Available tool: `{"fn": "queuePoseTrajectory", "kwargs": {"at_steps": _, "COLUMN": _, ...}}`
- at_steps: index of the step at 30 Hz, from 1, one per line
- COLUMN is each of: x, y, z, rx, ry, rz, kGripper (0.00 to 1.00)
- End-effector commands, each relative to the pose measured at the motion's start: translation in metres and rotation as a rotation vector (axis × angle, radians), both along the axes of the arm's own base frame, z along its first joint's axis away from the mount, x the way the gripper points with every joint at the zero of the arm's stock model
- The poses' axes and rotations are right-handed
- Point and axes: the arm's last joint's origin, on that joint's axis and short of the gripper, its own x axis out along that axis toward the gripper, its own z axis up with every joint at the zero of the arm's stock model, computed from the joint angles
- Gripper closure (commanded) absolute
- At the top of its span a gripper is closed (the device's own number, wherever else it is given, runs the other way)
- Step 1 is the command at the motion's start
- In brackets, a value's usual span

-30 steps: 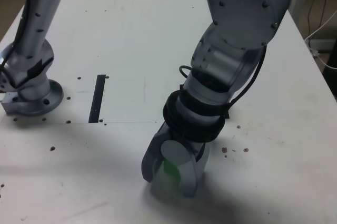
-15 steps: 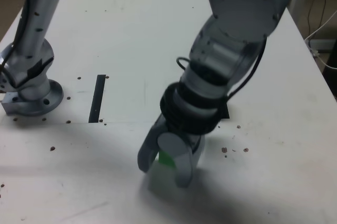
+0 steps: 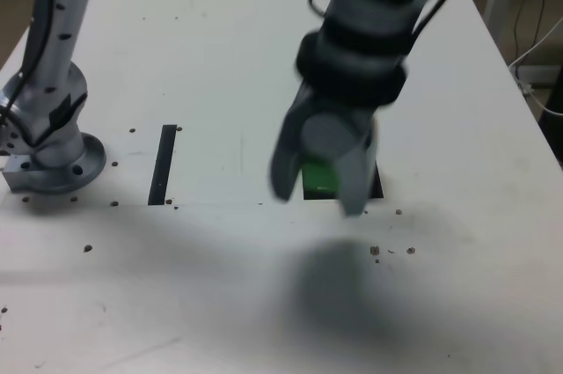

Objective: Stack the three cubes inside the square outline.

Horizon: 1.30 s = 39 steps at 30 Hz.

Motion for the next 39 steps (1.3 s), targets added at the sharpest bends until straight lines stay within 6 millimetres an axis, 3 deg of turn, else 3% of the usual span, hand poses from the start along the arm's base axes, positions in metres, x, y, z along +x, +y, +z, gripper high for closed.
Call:
{"fn": "queuePoseTrajectory", "kwargs": {"at_steps": 1, "x": 0.003, "y": 0.015, "z": 0.009, "rx": -0.002, "ry": -0.002, "rz": 0.022, "kGripper": 0.76}}
{"fn": "queuePoseTrajectory", "kwargs": {"at_steps": 9, "x": 0.018, "y": 0.061, "z": 0.016, "rx": -0.022, "ry": -0.028, "rz": 0.109, "kGripper": 0.76}}
{"fn": "queuePoseTrajectory", "kwargs": {"at_steps": 15, "x": 0.023, "y": 0.084, "z": 0.010, "rx": -0.024, "ry": -0.013, "rz": 0.146, "kGripper": 0.76}}
{"fn": "queuePoseTrajectory", "kwargs": {"at_steps": 39, "x": 0.034, "y": 0.087, "z": -0.011, "rx": -0.043, "ry": 0.043, "rz": 0.143, "kGripper": 0.76}}
